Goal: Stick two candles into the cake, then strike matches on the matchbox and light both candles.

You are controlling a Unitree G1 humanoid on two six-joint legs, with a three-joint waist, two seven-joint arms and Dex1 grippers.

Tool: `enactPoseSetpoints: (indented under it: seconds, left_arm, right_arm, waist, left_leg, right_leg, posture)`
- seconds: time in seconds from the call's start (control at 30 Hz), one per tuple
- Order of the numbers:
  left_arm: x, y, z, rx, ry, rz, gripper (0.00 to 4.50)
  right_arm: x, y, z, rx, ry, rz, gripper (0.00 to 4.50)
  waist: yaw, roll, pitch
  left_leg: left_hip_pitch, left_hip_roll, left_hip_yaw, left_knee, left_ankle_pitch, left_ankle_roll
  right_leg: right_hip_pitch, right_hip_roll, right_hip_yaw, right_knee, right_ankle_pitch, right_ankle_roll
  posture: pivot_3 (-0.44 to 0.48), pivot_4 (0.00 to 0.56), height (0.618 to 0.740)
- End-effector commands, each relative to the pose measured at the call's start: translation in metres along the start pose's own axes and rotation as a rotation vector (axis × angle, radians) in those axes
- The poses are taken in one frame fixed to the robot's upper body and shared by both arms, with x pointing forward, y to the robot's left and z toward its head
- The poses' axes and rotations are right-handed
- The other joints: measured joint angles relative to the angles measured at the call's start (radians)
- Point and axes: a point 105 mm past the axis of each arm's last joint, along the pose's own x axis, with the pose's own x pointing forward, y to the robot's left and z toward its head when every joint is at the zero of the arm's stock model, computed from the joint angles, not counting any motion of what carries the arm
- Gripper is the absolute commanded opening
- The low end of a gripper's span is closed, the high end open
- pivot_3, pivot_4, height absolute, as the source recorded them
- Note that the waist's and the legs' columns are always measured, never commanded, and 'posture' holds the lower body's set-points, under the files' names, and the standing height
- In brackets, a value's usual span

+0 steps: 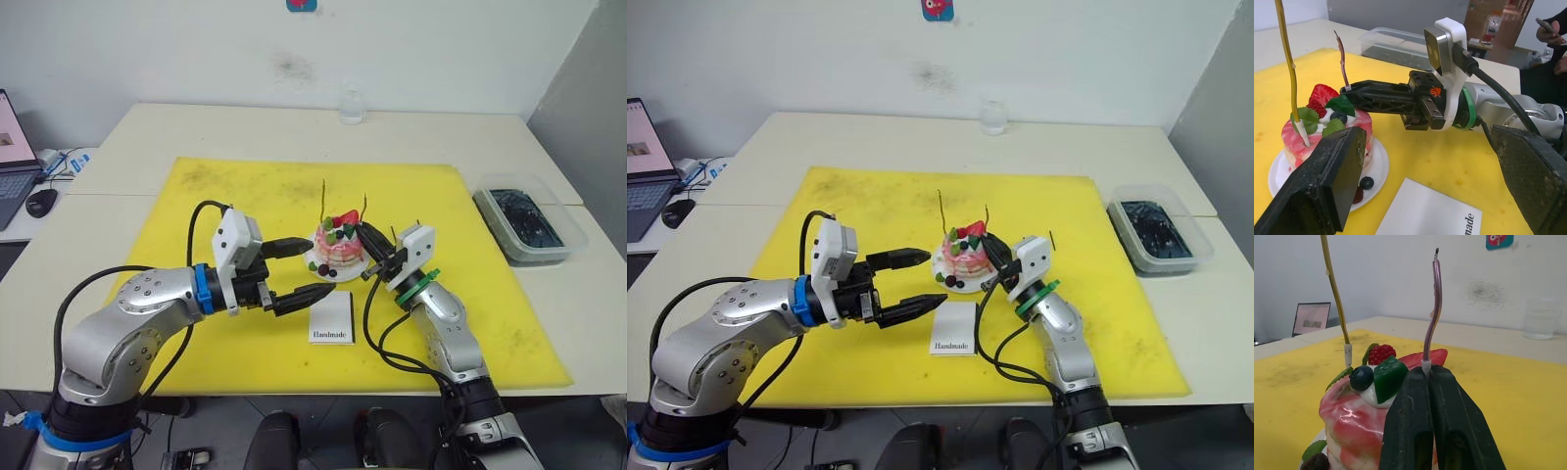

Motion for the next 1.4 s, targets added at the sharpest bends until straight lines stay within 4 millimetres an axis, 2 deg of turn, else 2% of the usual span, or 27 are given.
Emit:
enactPoseSetpoints:
  seconds: [0.03,0.13,0.37,0.47,0.77,0.9,1.03,1.13,1.23,1.4]
  left_arm:
    - [0.001,-0.002,0.006,0.036,-0.022,-0.011,4.5]
    - [0.002,-0.003,0.006,0.04,-0.021,-0.016,4.5]
    - [0.003,-0.005,0.005,0.047,-0.019,-0.024,4.5]
    - [0.004,-0.005,0.005,0.057,-0.015,-0.027,4.5]
    - [0.008,-0.004,0.0,0.078,0.003,-0.028,4.5]
    - [0.005,0.001,-0.001,0.076,0.014,-0.001,4.5]
    - [-0.005,0.011,-0.002,0.001,0.033,0.051,4.5]
    - [-0.021,0.014,-0.006,-0.136,0.056,0.07,4.5]
    - [-0.037,0.007,-0.016,-0.31,0.09,0.039,4.5]
    - [-0.049,-0.01,-0.03,-0.579,0.147,-0.027,4.5]
  right_arm:
    - [-0.004,0.004,-0.012,0.002,0.044,0.002,0.05]
    - [-0.003,0.006,-0.012,0.023,0.044,0.007,0.05]
    - [0.0,0.007,0.005,0.027,-0.015,0.003,0.05]
    - [0.001,0.001,0.016,0.028,-0.05,-0.022,0.66]
    - [-0.001,-0.002,0.036,-0.021,-0.074,-0.012,3.73]
    - [-0.008,-0.008,0.044,-0.042,-0.064,-0.012,3.73]
    - [-0.025,-0.015,0.05,-0.069,-0.015,0.011,3.73]
    - [-0.043,-0.019,0.051,-0.077,0.052,0.032,3.73]
    - [-0.057,-0.02,0.048,-0.099,0.149,0.056,3.73]
    - [-0.073,-0.005,0.047,-0.088,0.285,0.201,3.73]
  waist:
    - [0.0,0.0,0.0]
    - [0.0,0.0,0.0]
    - [0.0,0.0,0.0]
    - [0.0,0.0,0.0]
    - [0.0,0.0,0.0]
    - [0.0,0.0,0.0]
    - [0.001,0.0,0.0]
    - [0.001,0.0,0.0]
    - [-0.002,0.0,0.0]
    - [-0.001,0.0,0.0]
  left_leg:
    - [0.0,0.0,0.0,0.0,0.0,0.0]
    - [0.0,0.0,0.0,0.0,0.0,0.0]
    - [0.001,0.0,0.0,0.0,0.0,0.0]
    - [0.0,0.0,0.0,0.0,0.0,0.0]
    - [0.0,0.0,0.0,0.0,0.0,0.0]
    - [0.0,0.0,0.0,0.0,0.0,0.0]
    - [0.0,0.0,0.0,0.0,0.0,0.0]
    - [0.0,0.0,0.0,-0.001,0.0,0.0]
    - [0.0,0.001,0.0,-0.001,0.0,0.0]
    - [0.0,0.001,-0.001,-0.001,0.0,0.0]
  right_leg:
    - [0.0,0.0,0.0,0.0,0.0,0.0]
    - [0.0,0.0,0.0,0.0,0.0,0.0]
    - [0.0,0.0,0.0,0.0,0.0,0.0]
    - [0.0,0.0,0.0,0.0,0.0,0.0]
    - [0.0,0.0,0.0,0.0,0.0,0.0]
    - [0.0,0.0,0.0,0.0,0.0,0.0]
    - [0.0,-0.001,0.0,0.0,0.0,0.0]
    - [0.0,-0.001,0.0,-0.001,0.0,0.0]
    - [0.0,-0.001,0.0,-0.001,-0.001,-0.001]
    - [0.0,-0.002,-0.001,0.0,-0.001,-0.001]
  posture:
    - [0.0,0.15,0.74]
    - [0.0,0.15,0.74]
    - [0.0,0.15,0.74]
    - [0.0,0.15,0.74]
    - [0.0,0.15,0.74]
    - [0.0,0.15,0.74]
    - [0.0,0.15,0.74]
    - [0.0,0.15,0.74]
    - [0.0,0.15,0.74]
    - [0.0,0.15,0.74]
